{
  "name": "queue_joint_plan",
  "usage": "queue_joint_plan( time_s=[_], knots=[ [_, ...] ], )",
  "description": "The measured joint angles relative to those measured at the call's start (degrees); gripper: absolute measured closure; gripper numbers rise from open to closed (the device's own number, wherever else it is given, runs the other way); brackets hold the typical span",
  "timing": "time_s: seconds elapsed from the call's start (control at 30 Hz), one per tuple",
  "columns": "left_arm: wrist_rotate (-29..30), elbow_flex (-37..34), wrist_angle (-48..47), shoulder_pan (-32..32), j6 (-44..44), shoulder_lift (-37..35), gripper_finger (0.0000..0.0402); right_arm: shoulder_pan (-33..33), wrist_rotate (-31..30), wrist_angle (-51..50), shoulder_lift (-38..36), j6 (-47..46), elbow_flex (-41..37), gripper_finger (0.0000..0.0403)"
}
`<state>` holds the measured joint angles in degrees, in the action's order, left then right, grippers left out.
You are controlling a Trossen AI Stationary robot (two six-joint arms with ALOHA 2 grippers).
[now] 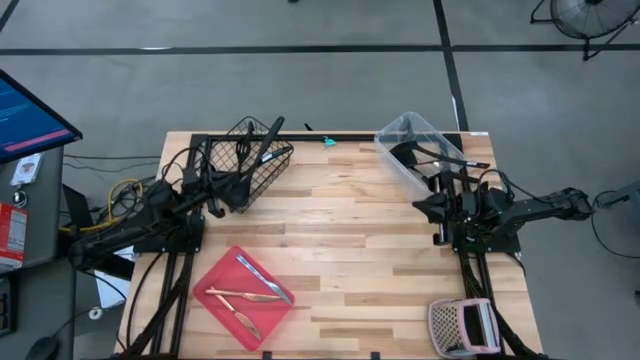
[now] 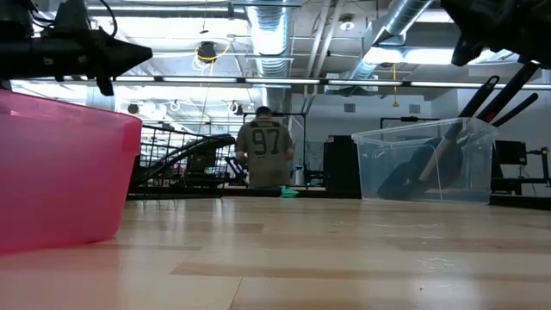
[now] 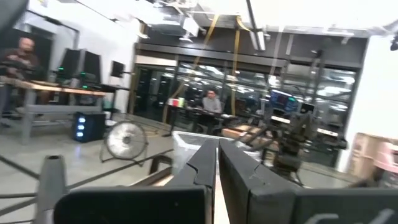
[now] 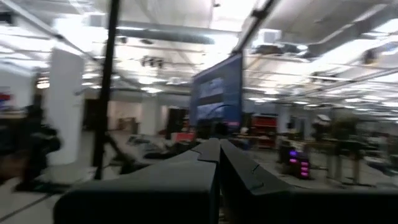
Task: Pick & Place Kitchen Items
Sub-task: Return to Home Position
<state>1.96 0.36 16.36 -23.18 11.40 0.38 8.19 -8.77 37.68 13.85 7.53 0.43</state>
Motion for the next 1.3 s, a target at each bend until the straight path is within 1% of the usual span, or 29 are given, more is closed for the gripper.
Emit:
queue_joint_plan(
  time_s=[0.13, 0.37, 0.6, 0.77, 1.3],
  knots=[
    [-3.0, 0.0, -0.01, 0.02, 0.01, 0.0, 0.0399, 0.04, 4.9, -3.04, 0.0, -0.92, -0.02, 0.0403],
    [-6.92, 0.0, -0.33, 0.02, -0.17, 0.02, 0.0399, 0.04, 5.3, -6.83, -0.02, -4.4, -0.02, 0.0403],
    [-6.97, 0.0, -0.5, 0.02, -0.39, 0.02, 0.0399, -0.03, 5.79, -12.2, 0.0, -5.97, -0.04, 0.0403],
    [-6.87, 0.0, -1.03, 0.02, -1.45, 0.06, 0.0399, -0.03, 5.79, -13.98, 0.0, -5.74, -0.04, 0.0403],
    [-6.52, 0.0, -0.71, 0.02, -2.37, 0.22, 0.0399, -0.05, 4.39, -14.0, -0.02, -5.53, -0.07, 0.0403]
  ],
)
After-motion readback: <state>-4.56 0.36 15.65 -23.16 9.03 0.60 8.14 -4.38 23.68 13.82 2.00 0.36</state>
